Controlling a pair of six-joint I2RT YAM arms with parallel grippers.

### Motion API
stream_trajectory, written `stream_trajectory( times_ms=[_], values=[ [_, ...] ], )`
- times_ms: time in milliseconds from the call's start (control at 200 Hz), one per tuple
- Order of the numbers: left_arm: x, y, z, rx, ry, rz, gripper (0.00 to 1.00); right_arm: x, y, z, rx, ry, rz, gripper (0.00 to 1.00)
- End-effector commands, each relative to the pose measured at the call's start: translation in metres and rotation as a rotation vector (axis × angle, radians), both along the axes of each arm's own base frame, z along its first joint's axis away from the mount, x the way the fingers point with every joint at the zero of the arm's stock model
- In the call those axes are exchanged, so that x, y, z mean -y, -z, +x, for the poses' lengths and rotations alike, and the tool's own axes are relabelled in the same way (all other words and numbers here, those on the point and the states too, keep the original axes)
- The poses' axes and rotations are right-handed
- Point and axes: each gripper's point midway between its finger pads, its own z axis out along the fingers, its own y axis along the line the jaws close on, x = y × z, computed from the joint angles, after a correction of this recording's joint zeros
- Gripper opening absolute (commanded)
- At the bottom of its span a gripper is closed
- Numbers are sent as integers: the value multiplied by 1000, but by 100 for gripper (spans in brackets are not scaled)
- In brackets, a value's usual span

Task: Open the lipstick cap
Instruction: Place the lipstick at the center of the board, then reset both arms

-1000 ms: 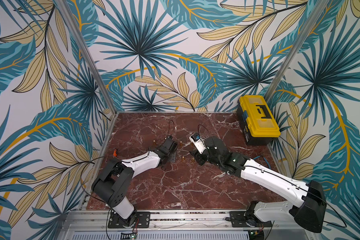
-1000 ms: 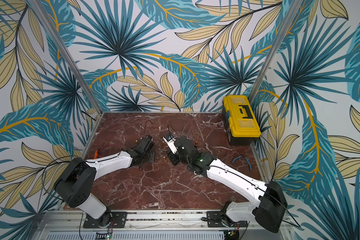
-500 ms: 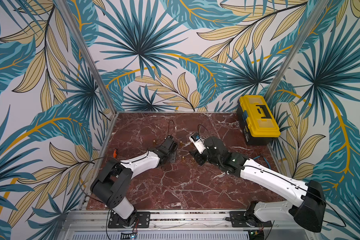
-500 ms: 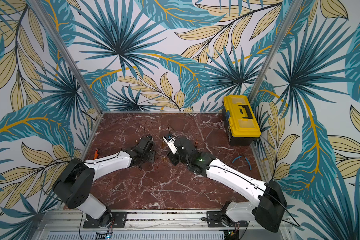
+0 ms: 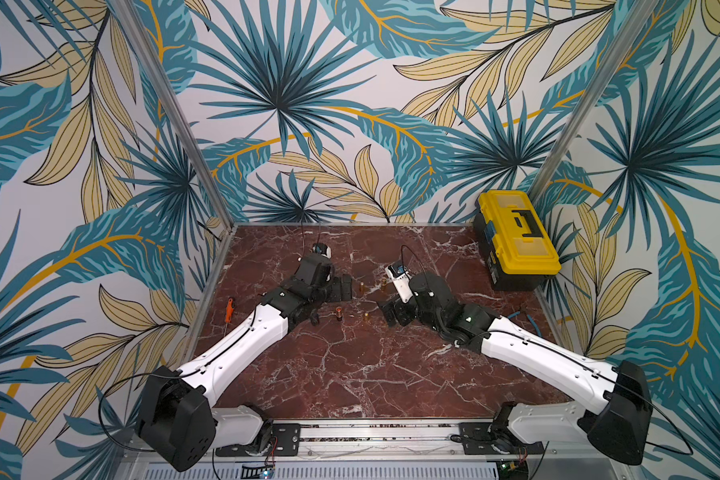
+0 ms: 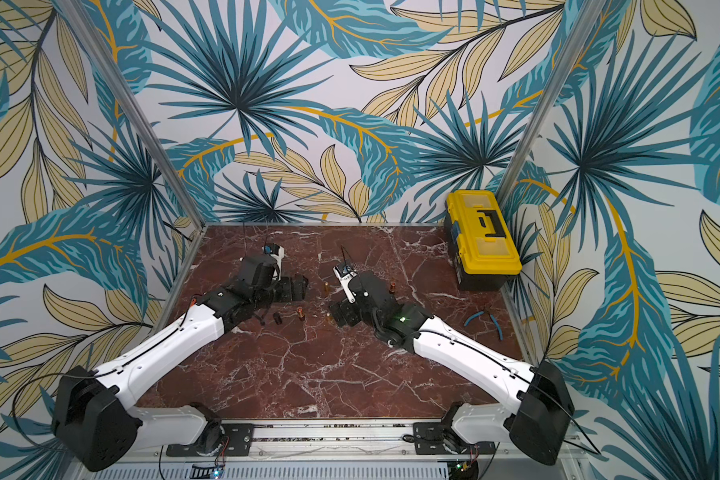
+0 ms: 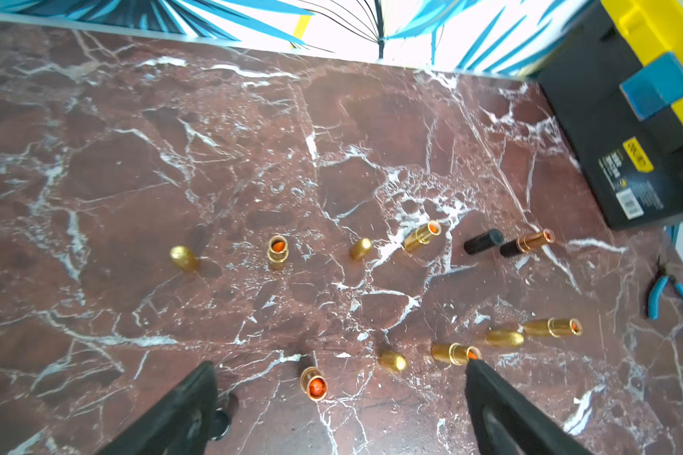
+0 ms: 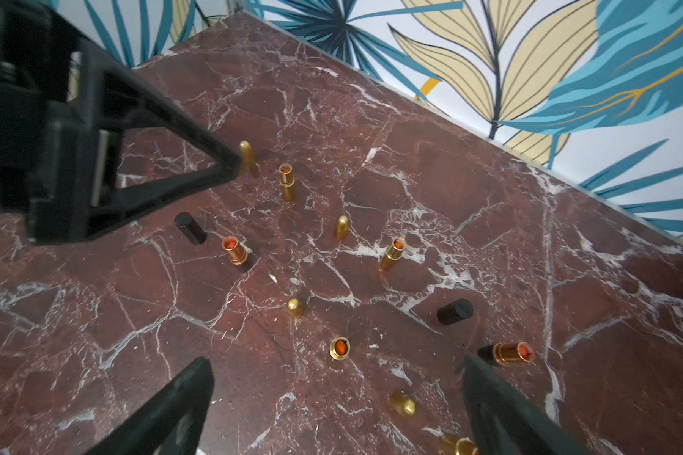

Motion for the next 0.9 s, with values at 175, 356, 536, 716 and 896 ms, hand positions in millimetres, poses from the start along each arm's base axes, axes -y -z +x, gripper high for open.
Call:
stream_trajectory(
  times_ms=[175, 356, 536, 716, 896],
  values=[
    [-79, -16, 1, 66, -219, 54, 99, 68, -27, 18, 98, 314, -26, 100],
    [-113, -12, 9, 179, -240, 161, 100, 95, -6, 35, 45, 416, -75, 100],
    [-147, 26, 23, 289, -270, 237, 100, 119, 29, 63, -64, 377, 81, 100],
    [-184, 68, 30, 290, -334, 346, 100, 161, 48, 89, -75, 481, 71, 100],
    [-190, 76, 52, 329, -318, 318, 100, 215, 60, 89, 133, 654, 0, 100]
  ],
)
